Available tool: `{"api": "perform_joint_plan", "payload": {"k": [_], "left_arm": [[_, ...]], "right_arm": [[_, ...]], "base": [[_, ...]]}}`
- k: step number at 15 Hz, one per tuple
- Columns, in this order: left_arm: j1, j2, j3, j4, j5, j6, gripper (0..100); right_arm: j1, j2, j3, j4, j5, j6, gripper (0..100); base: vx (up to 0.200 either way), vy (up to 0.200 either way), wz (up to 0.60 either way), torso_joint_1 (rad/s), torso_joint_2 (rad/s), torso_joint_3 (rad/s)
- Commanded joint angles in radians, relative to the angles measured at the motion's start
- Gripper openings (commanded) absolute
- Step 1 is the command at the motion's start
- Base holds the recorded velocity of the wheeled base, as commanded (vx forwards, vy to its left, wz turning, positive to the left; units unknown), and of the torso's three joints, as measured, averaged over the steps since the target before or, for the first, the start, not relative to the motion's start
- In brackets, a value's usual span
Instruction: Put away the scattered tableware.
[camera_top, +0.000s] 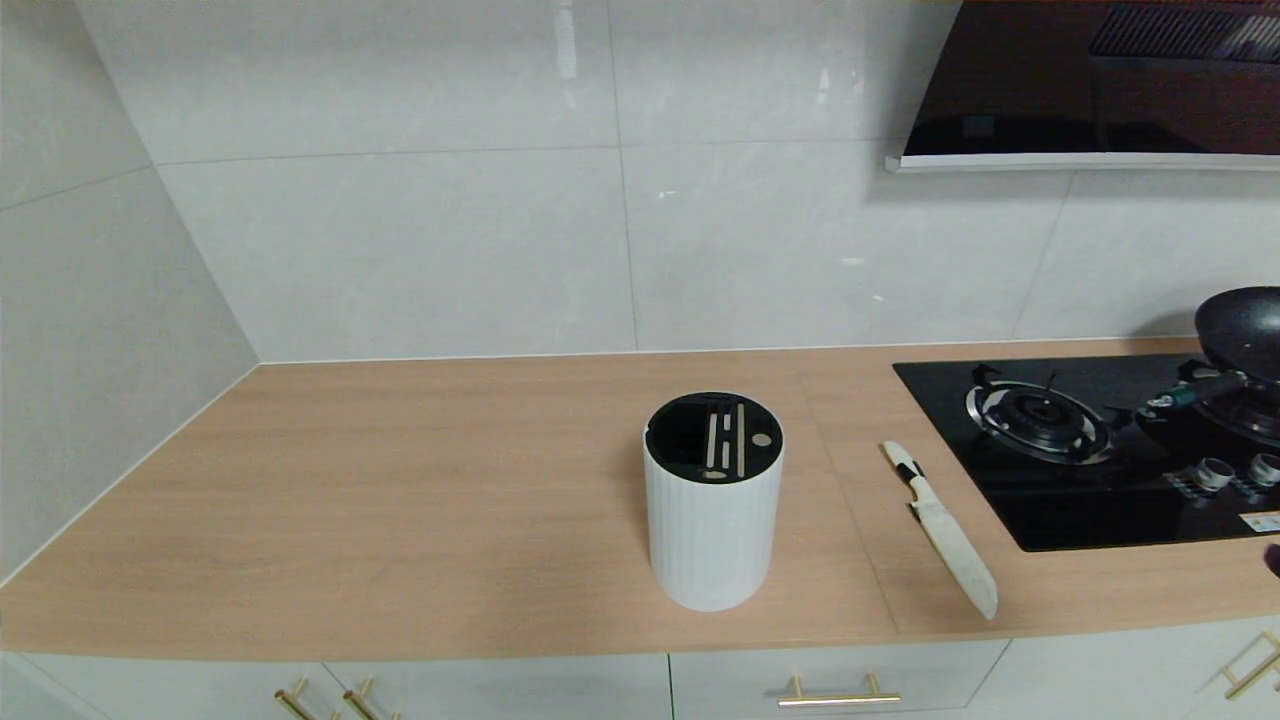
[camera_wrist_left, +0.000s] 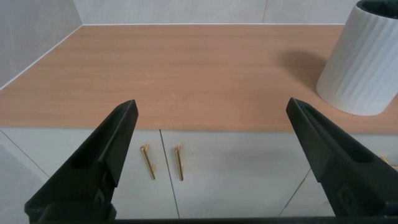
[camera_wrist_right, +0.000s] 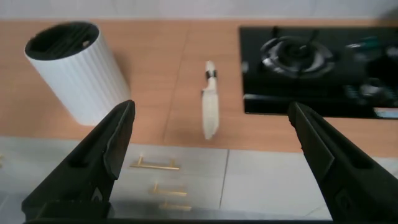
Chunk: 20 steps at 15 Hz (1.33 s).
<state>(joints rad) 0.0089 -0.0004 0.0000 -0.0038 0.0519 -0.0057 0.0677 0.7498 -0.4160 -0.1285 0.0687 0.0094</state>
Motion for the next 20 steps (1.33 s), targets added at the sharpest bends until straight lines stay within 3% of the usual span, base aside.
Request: {"api": "perform_joint_plan", "payload": {"k": [1, 6, 14, 20], "left_arm": [[0.000, 0.000, 0.000, -0.001, 0.002, 0.000, 100], [0.000, 0.000, 0.000, -0.001, 0.000, 0.000, 100], [0.000, 0.000, 0.000, -0.001, 0.000, 0.000, 100], [0.000, 0.000, 0.000, -0.001, 0.000, 0.000, 100]], "right_arm": [[0.073, 0.439, -0.113, -0.157, 0.003, -0.002, 100], [0.080, 0.738, -0.262, -0.189, 0.008, -0.003, 100], [0.052, 1.217, -0.259, -0.597, -0.021, -0.002, 100], [0.054, 1.422, -0.274, -0.770, -0.064, 0.001, 100]], "base": [[0.000, 0.000, 0.00, 0.000, 0.00, 0.000], [0.000, 0.000, 0.00, 0.000, 0.00, 0.000], [0.000, 0.000, 0.00, 0.000, 0.00, 0.000], [0.000, 0.000, 0.00, 0.000, 0.00, 0.000]]}}
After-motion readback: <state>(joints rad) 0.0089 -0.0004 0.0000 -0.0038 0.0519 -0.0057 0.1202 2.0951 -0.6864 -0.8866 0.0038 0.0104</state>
